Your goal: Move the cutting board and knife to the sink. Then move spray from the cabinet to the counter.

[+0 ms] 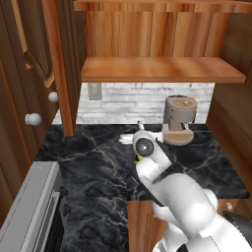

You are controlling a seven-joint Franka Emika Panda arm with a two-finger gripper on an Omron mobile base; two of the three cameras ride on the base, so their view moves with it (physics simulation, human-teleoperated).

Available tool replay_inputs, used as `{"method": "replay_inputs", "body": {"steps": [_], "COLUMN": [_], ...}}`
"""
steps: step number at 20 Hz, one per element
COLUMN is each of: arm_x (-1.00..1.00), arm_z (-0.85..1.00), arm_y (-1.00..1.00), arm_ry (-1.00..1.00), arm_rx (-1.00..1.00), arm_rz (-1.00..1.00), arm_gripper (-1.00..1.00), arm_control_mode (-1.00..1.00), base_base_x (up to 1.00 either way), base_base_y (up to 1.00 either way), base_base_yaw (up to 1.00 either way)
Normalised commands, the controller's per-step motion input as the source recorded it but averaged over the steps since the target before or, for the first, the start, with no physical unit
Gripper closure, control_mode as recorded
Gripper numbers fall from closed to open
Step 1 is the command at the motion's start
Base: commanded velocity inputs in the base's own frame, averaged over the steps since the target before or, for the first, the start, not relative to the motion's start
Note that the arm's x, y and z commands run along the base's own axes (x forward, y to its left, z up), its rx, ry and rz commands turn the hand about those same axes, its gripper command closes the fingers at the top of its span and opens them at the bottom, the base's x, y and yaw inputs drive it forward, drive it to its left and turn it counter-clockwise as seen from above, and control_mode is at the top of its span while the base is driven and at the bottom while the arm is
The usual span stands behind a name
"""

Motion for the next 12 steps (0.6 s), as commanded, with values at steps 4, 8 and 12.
{"method": "replay_inputs", "body": {"steps": [4, 8, 12], "arm_x": [0.39, 0.28, 0.11], "arm_z": [-0.23, -0.06, -0.02], "arm_y": [-0.09, -0.25, -0.29], "arm_ry": [-0.16, -0.05, -0.03], "arm_rx": [-0.01, 0.00, 0.00], "arm_rz": [0.00, 0.00, 0.00], "arm_gripper": [1.00, 1.00, 1.00], "arm_control_mode": [-1.00, -1.00, -1.00], "base_base_x": [0.00, 0.00, 0.00], "base_base_y": [0.00, 0.00, 0.00], "base_base_yaw": [0.00, 0.00, 0.00]}}
